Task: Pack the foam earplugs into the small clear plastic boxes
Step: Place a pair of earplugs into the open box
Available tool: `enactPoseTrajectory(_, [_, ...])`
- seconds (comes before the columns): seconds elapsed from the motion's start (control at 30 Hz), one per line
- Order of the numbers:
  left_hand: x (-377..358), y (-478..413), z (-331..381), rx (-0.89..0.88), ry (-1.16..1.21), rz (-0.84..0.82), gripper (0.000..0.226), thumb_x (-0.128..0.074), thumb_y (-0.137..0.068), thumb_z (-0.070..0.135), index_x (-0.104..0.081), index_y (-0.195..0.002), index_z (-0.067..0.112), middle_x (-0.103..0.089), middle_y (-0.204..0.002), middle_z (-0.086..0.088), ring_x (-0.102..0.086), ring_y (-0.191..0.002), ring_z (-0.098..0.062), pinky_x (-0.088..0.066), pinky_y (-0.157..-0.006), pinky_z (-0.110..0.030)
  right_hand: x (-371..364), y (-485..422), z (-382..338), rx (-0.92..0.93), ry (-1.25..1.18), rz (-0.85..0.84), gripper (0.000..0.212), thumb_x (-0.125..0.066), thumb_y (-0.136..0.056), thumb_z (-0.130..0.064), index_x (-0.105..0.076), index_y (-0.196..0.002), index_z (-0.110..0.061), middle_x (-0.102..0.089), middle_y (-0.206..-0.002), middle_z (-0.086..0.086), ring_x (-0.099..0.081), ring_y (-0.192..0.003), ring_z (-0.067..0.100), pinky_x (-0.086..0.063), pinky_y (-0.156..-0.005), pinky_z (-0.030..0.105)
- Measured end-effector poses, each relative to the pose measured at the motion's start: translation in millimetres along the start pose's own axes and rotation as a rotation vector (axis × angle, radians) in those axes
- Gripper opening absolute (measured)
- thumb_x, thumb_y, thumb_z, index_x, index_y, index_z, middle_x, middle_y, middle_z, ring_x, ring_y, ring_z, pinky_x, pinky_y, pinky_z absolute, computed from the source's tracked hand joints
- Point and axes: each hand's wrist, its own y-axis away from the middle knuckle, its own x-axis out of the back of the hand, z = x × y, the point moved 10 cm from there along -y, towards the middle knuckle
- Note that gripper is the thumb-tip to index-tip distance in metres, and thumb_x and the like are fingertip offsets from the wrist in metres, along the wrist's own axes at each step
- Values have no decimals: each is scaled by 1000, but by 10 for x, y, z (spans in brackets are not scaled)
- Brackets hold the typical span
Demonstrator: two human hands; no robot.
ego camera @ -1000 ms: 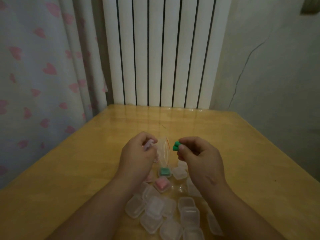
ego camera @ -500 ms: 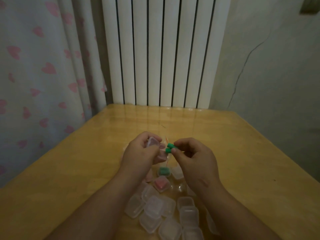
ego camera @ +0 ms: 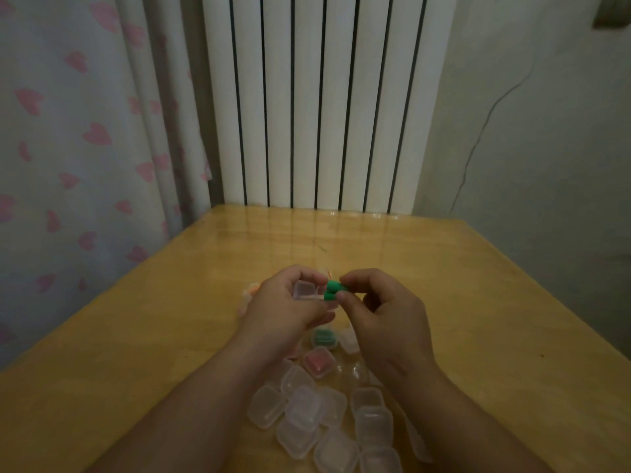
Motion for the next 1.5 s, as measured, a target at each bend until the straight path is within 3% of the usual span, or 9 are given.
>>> enactPoseTrajectory(0.17, [3,-12,-43,18,42,-13,28,-64,-80,-14,-69,-89,12,-66,-102,-17,-73,-88,-27,-59,-77,-35,-65,-15,81,-38,79,-66,11,-74,-82,-24,-71,-87,-33,-60,-71,-25,-52,-66,-8,-37,-57,7])
enactPoseTrajectory(0.47, [-4,-10,1,-6,41,-12,25,-60,-85,-15,-64,-95,8,-66,-100,-17,-75,-78,-23,-60,-69,-29,-87,-34,92,-13,208,-50,11,-68,-86,-34,-72,-96,-35,-52,-89,-15,-47,-80,-8,-35,-64,7])
enactPoseTrajectory(0.6, [-12,-3,5,-20,-21,-9,30,-63,-83,-11,-65,-97,16,-68,-104,-17,-74,-84,-25,-59,-71,-30,-58,-19,226,-166,61,-20,20,-73,-81,-32,-53,-86,-34,-61,-84,-14,-52,-67,0,-39,-57,17])
enactPoseTrajectory(0.8, [5,-15,2,-17,-40,-11,29,-66,-84,-5,-63,-98,20,-68,-106,-16,-74,-86,-25,-60,-74,-35,-174,25,356,-358,-175,-105,22,-71,-84,-25,-59,-102,-28,-69,-81,-2,-63,-66,6,-43,-50,13])
enactPoseTrajectory(0.9, [-44,-10,3,54,194,-40,8,-56,-94,13,-60,-101,13,-69,-107,-21,-72,-93,-34,-58,-78,-42,-204,47,427,-447,-331,-114,22,-71,-85,-17,-64,-105,-17,-69,-81,4,-65,-67,12,-54,-61,29])
enactPoseTrajectory(1.03, [-86,-28,-5,108,385,-94,25,-42,-99,14,-62,-95,0,-70,-102,-28,-71,-91,-38,-60,-76,-42,-201,64,486,-532,-492,-111,15,-72,-82,-6,-67,-96,-8,-70,-79,9,-66,-63,11,-54,-58,25])
enactPoseTrajectory(1.2, [-66,-24,31,-19,157,-120,23,-59,-87,-12,-68,-101,5,-73,-101,-16,-72,-94,-27,-58,-73,-29,-240,70,407,-498,-552,-177,17,-75,-82,-12,-73,-98,-11,-74,-87,8,-69,-69,9,-54,-62,20])
enactPoseTrajectory(1.37, [4,-37,66,-88,-18,-57,27,-68,-83,-8,-72,-95,16,-75,-98,-6,-72,-88,-19,-58,-75,-29,-306,92,455,-551,-621,-184,20,-55,-95,-9,-74,-100,-9,-75,-93,15,-68,-76,19,-55,-69,28])
enactPoseTrajectory(1.5, [11,-45,81,-124,-139,-45,33,-72,-81,-3,-74,-98,25,-76,-97,3,-71,-92,-14,-58,-80,-31,-234,66,419,-477,-525,-151,16,-69,-87,-25,-73,-96,-13,-75,-86,8,-69,-73,15,-55,-66,27])
